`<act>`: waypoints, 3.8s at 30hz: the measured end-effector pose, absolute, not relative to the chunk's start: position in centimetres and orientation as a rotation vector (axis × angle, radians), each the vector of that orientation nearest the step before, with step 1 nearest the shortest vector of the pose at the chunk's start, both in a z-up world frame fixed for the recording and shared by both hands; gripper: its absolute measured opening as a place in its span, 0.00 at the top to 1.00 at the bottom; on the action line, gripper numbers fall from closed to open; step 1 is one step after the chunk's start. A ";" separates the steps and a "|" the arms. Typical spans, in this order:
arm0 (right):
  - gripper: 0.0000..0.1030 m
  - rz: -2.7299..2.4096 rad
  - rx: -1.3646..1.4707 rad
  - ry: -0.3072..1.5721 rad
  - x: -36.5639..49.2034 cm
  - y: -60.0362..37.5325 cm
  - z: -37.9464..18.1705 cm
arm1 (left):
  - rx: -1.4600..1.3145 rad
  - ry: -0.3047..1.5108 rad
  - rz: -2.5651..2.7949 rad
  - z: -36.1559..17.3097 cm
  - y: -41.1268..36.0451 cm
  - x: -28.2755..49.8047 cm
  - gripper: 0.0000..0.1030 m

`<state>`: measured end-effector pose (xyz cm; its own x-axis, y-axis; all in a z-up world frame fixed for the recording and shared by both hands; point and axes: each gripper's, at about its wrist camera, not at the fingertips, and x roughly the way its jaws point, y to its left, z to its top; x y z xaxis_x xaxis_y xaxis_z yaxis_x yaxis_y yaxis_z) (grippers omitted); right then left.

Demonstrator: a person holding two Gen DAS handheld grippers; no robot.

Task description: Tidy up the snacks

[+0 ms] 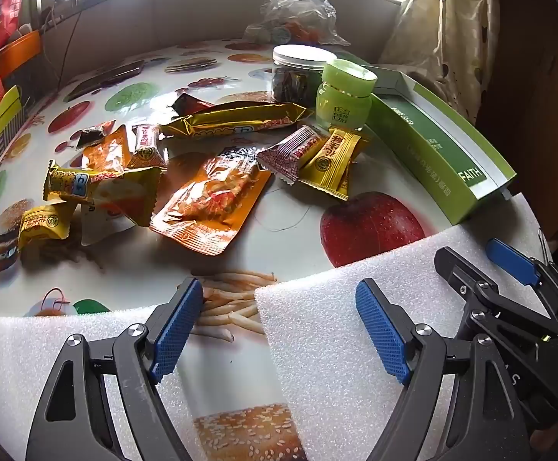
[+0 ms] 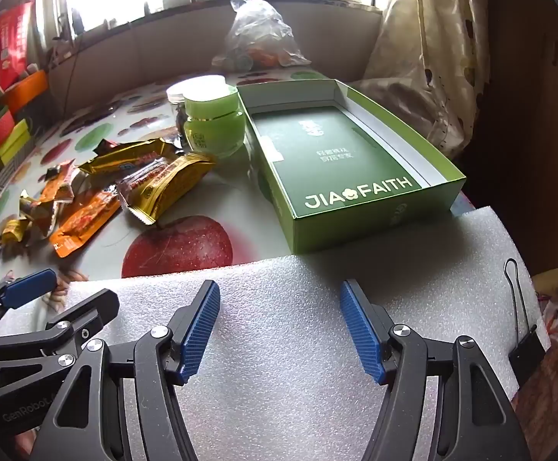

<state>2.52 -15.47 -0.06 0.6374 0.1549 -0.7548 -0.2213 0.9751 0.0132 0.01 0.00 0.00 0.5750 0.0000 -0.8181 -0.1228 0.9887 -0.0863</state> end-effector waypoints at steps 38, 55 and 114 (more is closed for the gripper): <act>0.37 0.215 -0.082 0.849 2.4 -15.5 0.0 | -0.143 0.955 0.090 -0.3 0.0 0.0 0.20; 0.37 0.215 -0.083 0.848 2.4 -15.4 0.0 | -0.142 0.955 0.090 -0.3 0.0 0.0 0.20; 0.38 0.384 -0.018 0.888 7.2 -9.3 3.4 | -0.275 0.821 -0.081 6.6 5.5 -3.1 0.21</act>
